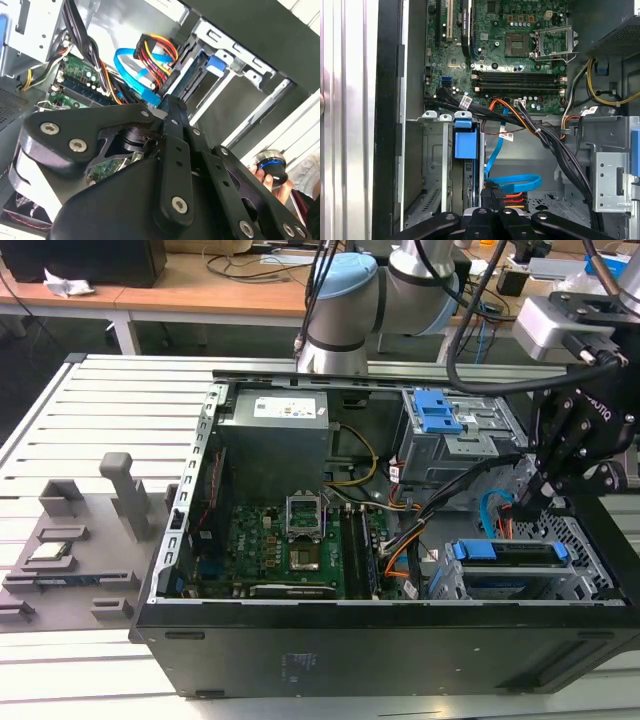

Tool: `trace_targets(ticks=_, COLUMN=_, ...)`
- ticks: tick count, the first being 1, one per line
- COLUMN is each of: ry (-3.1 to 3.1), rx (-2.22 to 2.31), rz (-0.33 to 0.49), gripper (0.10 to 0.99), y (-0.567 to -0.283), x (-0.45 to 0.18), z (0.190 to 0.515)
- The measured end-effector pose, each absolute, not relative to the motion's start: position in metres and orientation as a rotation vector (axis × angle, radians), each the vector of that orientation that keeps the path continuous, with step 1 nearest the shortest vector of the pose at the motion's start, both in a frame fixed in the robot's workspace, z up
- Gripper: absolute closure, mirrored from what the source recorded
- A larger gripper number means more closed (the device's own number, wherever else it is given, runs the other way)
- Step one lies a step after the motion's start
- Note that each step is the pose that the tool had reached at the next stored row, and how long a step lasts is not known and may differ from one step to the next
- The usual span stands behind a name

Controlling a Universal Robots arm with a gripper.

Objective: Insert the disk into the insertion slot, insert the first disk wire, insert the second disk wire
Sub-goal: 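Insert the first disk wire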

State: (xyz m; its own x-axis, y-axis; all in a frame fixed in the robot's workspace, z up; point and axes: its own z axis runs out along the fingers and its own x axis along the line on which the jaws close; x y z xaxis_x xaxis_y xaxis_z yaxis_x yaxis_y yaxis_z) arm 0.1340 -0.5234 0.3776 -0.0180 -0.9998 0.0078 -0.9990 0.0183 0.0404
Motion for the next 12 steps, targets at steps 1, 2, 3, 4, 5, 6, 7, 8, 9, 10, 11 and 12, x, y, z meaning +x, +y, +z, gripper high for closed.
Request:
trace_targets(ticks=1, ry=-2.217, rx=2.177, rz=-0.036, gripper=0.980, y=-0.5234, x=0.1340, z=0.3776)
trace_targets(ticks=2, ry=-2.217, rx=2.177, rz=-0.036, gripper=0.980, y=-0.5234, x=0.1340, z=0.3782)
trace_targets(ticks=3, ry=-2.217, rx=2.177, rz=-0.036, gripper=0.980, y=-0.5233, x=0.1340, z=0.3802)
trace_targets(ticks=4, ry=-2.217, rx=2.177, rz=-0.036, gripper=0.980, y=-0.5234, x=0.1341, z=0.3815)
trace_targets(ticks=5, ry=-2.217, rx=2.177, rz=-0.036, gripper=0.980, y=-0.5234, x=0.1340, z=0.3825)
trace_targets(ticks=6, ry=-2.217, rx=2.177, rz=-0.036, gripper=0.980, y=-0.5234, x=0.1340, z=0.3835)
trace_targets(ticks=7, ry=-2.217, rx=2.177, rz=-0.036, gripper=0.980, y=-0.5234, x=0.1340, z=0.3836)
trace_targets(ticks=8, ry=-2.217, rx=2.177, rz=-0.038, gripper=0.980, y=-0.5232, x=0.1347, z=0.3830)
trace_targets(ticks=9, ry=-2.216, rx=2.176, rz=-0.039, gripper=0.980, y=-0.5230, x=0.1355, z=0.3815)
trace_targets(ticks=10, ry=-2.215, rx=2.175, rz=-0.042, gripper=0.980, y=-0.5225, x=0.1369, z=0.3793)
trace_targets(ticks=11, ry=-2.214, rx=2.173, rz=-0.045, gripper=0.980, y=-0.5219, x=0.1385, z=0.3769)
trace_targets(ticks=12, ry=-2.213, rx=2.172, rz=-0.047, gripper=0.980, y=-0.5213, x=0.1400, z=0.3750)
